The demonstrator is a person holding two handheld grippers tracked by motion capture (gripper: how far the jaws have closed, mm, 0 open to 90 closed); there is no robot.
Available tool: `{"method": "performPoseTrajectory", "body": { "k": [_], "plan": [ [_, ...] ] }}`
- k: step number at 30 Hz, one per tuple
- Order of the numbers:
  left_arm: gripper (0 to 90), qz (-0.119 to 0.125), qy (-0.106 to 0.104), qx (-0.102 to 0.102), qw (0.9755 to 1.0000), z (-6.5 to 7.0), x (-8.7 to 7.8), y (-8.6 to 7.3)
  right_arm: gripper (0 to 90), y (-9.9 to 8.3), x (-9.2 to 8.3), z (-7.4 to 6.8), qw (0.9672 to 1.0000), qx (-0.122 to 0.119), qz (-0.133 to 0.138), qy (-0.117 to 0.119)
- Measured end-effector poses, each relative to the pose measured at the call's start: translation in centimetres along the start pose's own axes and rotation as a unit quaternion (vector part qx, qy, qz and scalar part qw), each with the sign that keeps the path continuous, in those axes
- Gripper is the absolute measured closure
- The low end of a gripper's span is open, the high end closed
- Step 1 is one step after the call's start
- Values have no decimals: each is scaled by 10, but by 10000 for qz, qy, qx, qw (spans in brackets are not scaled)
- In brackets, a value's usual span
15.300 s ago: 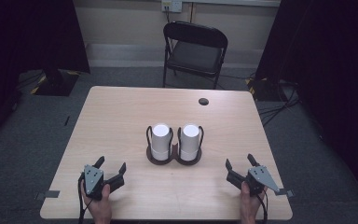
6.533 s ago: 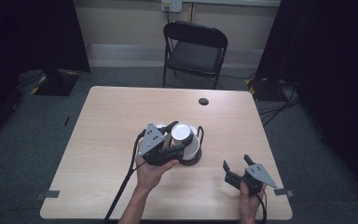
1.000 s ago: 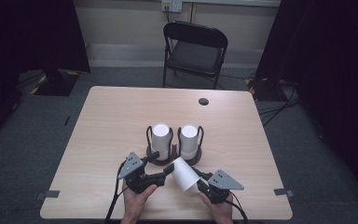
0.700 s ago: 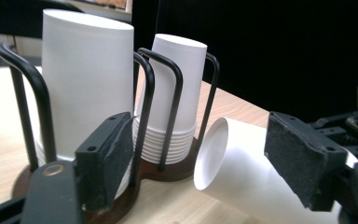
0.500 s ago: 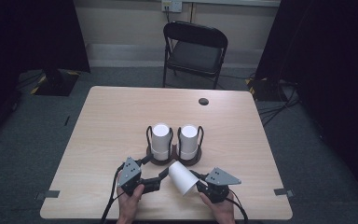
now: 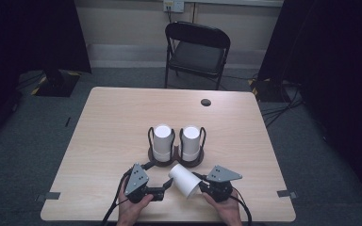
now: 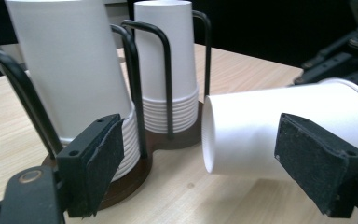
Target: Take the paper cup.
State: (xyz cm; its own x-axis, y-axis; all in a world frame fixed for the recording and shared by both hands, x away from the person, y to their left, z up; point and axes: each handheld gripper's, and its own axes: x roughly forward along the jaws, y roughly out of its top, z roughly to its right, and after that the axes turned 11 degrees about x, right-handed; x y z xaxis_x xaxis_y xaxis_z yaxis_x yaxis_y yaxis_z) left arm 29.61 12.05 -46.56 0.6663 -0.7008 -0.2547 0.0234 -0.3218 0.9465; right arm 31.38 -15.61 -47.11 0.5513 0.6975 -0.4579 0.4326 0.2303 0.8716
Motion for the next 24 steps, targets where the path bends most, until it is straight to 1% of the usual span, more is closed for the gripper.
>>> {"method": "performPoseTrajectory", "body": {
  "k": [2, 5, 9, 10, 11, 14, 16, 17, 18, 19, 21, 22, 23, 24],
  "plan": [
    [155, 0, -47, 61, 10000, 2, 0, 0, 869, 3, -1, 2, 10000, 47, -78, 8],
    [156, -55, -108, 164, 9998, 3, 1, 0, 870, 8, -2, 4, 9997, 30, -239, 10],
    [159, -98, -108, 289, 9995, 6, 2, 1, 870, 14, -3, 6, 9993, 19, -376, 45],
    [158, -94, -105, 286, 9995, 7, 3, 1, 870, 16, -2, 6, 9990, -5, -436, 65],
    [158, -147, -102, 358, 9992, 7, 3, 1, 870, 17, -2, 6, 9988, -24, -477, 64],
    [157, -202, -183, 403, 9988, 9, 3, 0, 871, 21, -2, 7, 9981, -39, -605, 80],
    [157, -286, -157, 524, 9981, 12, 5, 0, 871, 23, -1, 8, 9976, -52, -681, 122],
    [157, -289, -186, 518, 9981, 13, 5, 0, 872, 24, 0, 8, 9974, -30, -707, 147],
    [157, -312, -242, 557, 9977, 13, 6, 0, 872, 25, 0, 9, 9969, -40, -765, 168],
    [158, -314, -252, 566, 9976, 14, 6, 0, 872, 26, 1, 9, 9967, -26, -793, 189],
    [158, -275, -354, 515, 9977, 13, 7, 0, 872, 27, 2, 9, 9963, -33, -838, 204],
    [160, -250, -329, 523, 9978, 13, 6, 0, 872, 28, 2, 10, 9963, -25, -839, 211],
    [172, -281, -274, 582, 9975, 13, 6, 0, 872, 30, 2, 10, 9961, -41, -845, 253],
    [179, -302, -247, 629, 9973, 13, 6, 1, 872, 31, 2, 10, 9961, -28, -857, 231]
  ]
}}
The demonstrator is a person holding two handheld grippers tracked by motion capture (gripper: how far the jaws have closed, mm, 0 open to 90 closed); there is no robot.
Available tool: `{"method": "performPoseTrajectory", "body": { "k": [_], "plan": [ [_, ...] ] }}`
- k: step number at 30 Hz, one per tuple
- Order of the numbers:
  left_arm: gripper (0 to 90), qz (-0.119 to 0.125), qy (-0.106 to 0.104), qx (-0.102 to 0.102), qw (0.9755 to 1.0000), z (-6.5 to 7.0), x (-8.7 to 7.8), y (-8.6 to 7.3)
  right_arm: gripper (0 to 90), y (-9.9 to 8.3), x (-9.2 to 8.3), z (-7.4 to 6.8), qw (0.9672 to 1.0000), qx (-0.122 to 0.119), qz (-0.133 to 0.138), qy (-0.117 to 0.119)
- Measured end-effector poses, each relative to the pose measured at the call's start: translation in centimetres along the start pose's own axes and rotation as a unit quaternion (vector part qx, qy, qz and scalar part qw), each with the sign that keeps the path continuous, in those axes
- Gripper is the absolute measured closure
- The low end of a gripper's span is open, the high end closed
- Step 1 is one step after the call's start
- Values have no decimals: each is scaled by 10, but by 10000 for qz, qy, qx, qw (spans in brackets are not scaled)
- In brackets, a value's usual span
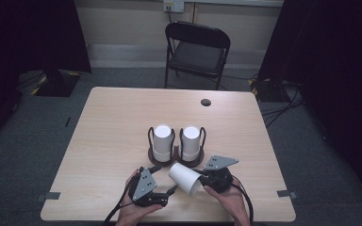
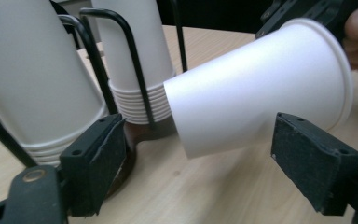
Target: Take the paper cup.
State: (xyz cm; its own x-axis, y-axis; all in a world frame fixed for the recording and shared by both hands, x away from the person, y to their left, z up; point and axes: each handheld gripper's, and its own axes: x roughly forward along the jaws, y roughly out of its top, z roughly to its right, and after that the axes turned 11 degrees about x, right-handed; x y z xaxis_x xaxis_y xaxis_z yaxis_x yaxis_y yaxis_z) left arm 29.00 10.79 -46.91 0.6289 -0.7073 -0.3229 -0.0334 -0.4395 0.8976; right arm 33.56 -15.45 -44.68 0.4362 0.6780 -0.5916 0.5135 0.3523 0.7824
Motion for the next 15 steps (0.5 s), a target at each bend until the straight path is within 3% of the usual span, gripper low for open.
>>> {"method": "performPoseTrajectory", "body": {
  "k": [5, 8, 11, 15],
  "plan": [
    [179, -167, -19, 304, 9994, 3, 1, 0, 872, 8, 1, 0, 9999, -51, -121, 67],
    [179, -195, 48, 337, 9992, 5, 0, -1, 872, 12, 2, 1, 9997, -76, -139, 211],
    [179, -151, 31, 379, 9992, 8, 1, -2, 873, 15, 4, 0, 9991, -132, -291, 262],
    [178, -250, -8, 621, 9978, 13, 3, -3, 873, 20, 7, -1, 9981, -162, -517, 283]
  ]
}}
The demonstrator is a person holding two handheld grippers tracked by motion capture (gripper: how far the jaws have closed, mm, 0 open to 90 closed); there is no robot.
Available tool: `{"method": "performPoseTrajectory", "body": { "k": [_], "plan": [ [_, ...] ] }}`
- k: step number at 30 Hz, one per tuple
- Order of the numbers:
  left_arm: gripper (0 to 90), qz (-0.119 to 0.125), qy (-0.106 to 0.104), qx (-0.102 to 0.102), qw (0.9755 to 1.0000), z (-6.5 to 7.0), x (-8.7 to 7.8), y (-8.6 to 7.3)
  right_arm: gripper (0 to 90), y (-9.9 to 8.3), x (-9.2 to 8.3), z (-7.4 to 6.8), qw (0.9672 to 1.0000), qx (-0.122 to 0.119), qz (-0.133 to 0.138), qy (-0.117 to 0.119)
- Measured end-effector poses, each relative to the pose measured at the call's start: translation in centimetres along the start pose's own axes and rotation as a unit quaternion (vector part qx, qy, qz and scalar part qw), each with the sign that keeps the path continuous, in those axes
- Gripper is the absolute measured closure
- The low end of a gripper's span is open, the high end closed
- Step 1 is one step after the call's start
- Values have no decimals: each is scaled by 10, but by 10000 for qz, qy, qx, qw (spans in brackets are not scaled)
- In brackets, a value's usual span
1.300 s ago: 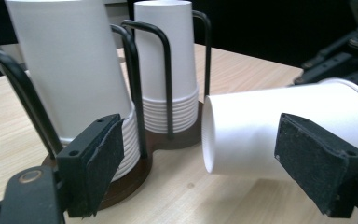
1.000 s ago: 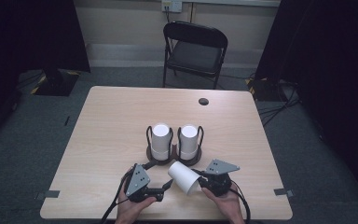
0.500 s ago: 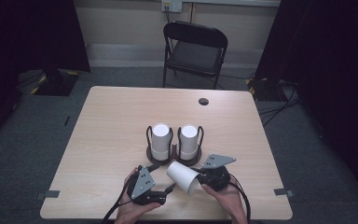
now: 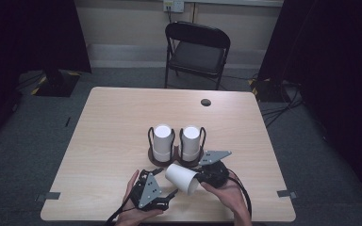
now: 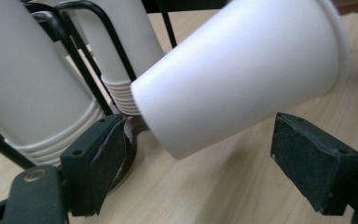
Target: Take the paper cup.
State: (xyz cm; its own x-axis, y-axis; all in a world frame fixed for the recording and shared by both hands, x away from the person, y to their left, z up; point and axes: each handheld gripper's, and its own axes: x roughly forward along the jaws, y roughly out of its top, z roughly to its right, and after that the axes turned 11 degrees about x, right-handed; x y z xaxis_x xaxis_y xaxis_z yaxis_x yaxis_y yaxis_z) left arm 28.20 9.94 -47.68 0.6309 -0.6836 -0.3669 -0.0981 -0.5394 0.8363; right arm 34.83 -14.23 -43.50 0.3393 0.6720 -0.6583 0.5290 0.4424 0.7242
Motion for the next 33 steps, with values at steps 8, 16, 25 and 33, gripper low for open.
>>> {"method": "performPoseTrajectory", "body": {
  "k": [8, 16, 25, 33],
  "plan": [
    [158, -104, -82, 307, 9994, 3, 4, 2, 873, 6, 4, 2, 9991, -18, -402, 138],
    [156, -304, -48, 587, 9978, 4, 7, 5, 877, 9, 8, 2, 9984, -70, -543, 141],
    [112, -490, -90, 746, 9960, 4, 9, 9, 877, 15, 11, 0, 9970, -184, -669, 329],
    [96, -579, -105, 1049, 9927, 7, 12, 14, 878, 20, 15, -1, 9957, -189, -829, 361]
  ]
}}
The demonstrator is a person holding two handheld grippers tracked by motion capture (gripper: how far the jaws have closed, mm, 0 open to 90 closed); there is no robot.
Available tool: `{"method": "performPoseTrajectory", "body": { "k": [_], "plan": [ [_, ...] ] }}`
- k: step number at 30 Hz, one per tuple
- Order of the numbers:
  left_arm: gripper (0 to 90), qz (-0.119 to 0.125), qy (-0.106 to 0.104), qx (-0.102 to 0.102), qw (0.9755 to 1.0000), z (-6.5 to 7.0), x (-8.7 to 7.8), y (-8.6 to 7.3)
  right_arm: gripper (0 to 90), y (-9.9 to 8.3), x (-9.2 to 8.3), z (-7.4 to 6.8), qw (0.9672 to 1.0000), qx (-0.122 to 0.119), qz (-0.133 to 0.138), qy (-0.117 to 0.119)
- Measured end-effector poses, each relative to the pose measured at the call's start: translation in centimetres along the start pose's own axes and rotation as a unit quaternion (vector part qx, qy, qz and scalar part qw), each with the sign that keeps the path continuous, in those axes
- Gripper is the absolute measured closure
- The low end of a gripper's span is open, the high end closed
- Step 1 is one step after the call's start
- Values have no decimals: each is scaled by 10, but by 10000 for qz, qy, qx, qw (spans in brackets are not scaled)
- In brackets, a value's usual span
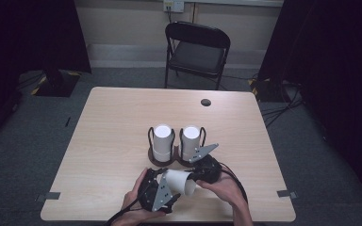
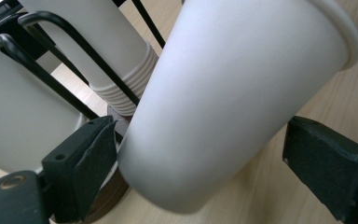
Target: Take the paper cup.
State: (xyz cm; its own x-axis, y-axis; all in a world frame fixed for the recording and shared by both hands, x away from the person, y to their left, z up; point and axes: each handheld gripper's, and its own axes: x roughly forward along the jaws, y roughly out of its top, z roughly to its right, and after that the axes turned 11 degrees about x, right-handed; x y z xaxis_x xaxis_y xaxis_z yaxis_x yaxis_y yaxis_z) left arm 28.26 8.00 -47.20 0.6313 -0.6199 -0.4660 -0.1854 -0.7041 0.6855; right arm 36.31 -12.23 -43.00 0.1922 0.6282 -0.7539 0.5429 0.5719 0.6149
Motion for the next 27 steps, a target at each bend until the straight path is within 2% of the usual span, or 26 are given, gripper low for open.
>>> {"method": "performPoseTrajectory", "body": {
  "k": [4, 5, 7, 9, 18, 22, 27],
  "plan": [
    [123, 57, -113, 61, 9999, 1, 2, 3, 882, 2, 3, 0, 10000, -9, 5, 64],
    [126, 123, -44, 25, 9999, 2, 5, 3, 885, 2, 3, -1, 10000, -26, 53, 53],
    [137, 124, -116, 12, 9999, 2, 6, 3, 888, 3, 5, -1, 9999, 7, 124, 81],
    [142, 83, -86, -6, 9999, 3, 6, 4, 890, 3, 7, -2, 9998, -1, 160, 142],
    [150, 158, -104, 7, 9998, 3, 6, 6, 891, 6, 11, -4, 9997, 101, 111, 189],
    [149, 204, -76, -101, 9997, 4, 7, 4, 893, 7, 16, -5, 9996, 192, 96, 195],
    [135, 219, -29, -8, 9998, 3, 7, 8, 894, 9, 17, -7, 9994, 309, 41, 171]
  ]
}}
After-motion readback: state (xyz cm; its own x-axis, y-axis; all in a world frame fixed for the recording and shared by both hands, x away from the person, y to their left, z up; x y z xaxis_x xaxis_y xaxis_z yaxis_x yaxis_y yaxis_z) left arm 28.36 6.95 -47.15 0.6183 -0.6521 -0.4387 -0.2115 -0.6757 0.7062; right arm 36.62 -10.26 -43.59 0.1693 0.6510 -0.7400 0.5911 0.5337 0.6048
